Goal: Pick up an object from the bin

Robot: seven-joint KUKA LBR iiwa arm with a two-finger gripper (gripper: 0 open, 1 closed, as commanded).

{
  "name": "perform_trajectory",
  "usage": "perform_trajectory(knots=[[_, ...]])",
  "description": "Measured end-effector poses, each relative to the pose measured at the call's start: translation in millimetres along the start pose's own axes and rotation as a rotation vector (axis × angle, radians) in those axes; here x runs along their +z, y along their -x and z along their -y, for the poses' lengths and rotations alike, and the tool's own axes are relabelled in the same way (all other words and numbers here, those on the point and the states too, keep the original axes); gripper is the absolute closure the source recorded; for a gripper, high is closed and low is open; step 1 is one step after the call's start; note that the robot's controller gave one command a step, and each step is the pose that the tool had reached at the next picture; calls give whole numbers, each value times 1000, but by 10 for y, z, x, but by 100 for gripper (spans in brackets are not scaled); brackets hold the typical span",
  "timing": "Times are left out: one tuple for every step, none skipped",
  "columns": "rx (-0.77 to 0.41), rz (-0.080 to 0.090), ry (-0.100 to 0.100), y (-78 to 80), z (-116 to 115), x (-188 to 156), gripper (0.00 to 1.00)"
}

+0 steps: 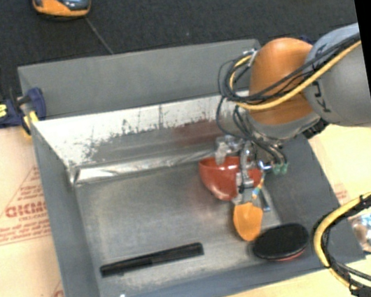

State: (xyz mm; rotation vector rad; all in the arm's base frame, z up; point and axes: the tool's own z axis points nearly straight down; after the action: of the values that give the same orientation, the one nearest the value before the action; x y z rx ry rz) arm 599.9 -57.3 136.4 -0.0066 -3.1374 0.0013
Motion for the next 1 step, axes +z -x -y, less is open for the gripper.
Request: perform_trajectory(knots=[[-1, 6, -1, 9, -1, -47, 0]])
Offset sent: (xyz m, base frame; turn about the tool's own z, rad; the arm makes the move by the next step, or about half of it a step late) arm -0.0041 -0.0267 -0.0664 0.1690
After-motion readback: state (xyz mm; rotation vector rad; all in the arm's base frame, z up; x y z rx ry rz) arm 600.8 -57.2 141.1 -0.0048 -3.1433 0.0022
